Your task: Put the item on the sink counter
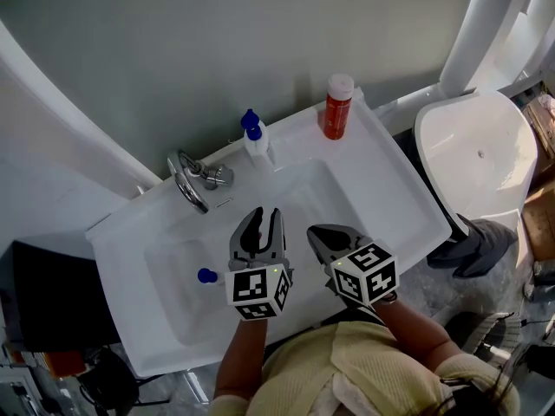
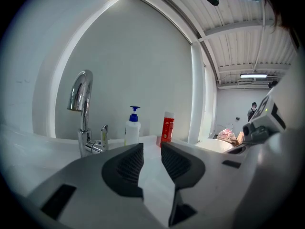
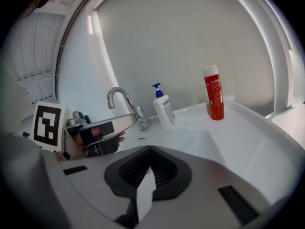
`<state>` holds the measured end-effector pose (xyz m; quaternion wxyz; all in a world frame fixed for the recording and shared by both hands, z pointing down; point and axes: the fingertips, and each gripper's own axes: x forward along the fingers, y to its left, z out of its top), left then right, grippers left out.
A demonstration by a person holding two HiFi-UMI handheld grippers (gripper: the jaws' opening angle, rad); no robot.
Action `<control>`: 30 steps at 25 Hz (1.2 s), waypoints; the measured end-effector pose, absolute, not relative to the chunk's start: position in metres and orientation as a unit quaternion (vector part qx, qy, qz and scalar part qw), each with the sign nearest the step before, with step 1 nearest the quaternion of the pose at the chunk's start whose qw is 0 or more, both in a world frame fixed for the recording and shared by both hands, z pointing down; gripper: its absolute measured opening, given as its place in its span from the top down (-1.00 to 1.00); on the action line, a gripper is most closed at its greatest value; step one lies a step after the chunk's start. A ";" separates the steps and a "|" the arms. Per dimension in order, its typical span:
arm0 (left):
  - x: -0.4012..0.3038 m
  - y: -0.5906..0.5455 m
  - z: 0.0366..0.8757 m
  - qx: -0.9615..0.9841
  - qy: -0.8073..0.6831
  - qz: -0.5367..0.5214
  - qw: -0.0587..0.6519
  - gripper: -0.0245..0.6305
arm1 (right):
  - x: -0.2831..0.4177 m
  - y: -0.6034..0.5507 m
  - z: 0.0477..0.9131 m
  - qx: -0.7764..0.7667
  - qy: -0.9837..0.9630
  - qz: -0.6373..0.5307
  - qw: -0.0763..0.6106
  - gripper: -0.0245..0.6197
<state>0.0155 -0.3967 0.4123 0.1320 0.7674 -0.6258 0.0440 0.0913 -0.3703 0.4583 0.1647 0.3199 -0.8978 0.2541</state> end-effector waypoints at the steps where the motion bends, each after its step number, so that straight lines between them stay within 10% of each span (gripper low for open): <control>1: 0.016 -0.395 0.413 0.768 -0.625 0.047 0.132 0.48 | 0.090 -0.370 0.458 0.320 -0.898 0.253 0.165 0.86; 30: 0.006 -0.339 0.440 0.764 -0.613 0.095 0.178 0.71 | 0.064 -0.360 0.457 0.307 -0.904 0.242 0.174 0.86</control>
